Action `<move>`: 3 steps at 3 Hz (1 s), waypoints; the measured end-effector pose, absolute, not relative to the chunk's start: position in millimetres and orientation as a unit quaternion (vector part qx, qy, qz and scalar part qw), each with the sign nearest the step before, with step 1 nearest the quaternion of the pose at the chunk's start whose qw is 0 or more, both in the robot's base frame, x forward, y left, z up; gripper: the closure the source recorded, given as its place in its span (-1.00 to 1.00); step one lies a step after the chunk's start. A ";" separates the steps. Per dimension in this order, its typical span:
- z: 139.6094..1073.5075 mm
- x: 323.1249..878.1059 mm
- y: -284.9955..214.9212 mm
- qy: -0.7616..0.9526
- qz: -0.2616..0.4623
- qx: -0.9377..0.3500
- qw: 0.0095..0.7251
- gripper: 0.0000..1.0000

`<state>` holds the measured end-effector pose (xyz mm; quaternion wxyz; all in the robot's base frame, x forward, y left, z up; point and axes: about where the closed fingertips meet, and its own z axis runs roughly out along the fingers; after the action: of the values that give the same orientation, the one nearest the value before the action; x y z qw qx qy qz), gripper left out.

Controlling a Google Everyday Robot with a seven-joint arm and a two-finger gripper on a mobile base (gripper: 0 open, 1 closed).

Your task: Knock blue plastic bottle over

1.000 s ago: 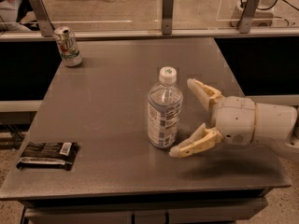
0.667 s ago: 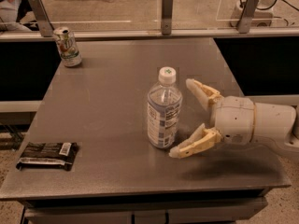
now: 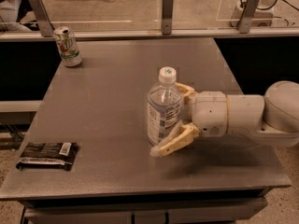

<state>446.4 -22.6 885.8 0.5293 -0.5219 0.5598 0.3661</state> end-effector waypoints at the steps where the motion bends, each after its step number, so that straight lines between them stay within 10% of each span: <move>1: 886.5 445.8 -17.9 0.557 0.368 -0.525 0.527 -0.66; 3: 892.4 445.1 -8.4 0.555 0.391 -0.515 0.523 0.27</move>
Offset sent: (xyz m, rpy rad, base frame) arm -0.0005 0.0047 0.0006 -0.0010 0.0001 0.0099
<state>445.1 -8.4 892.4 0.5230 -0.5152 0.5548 0.3913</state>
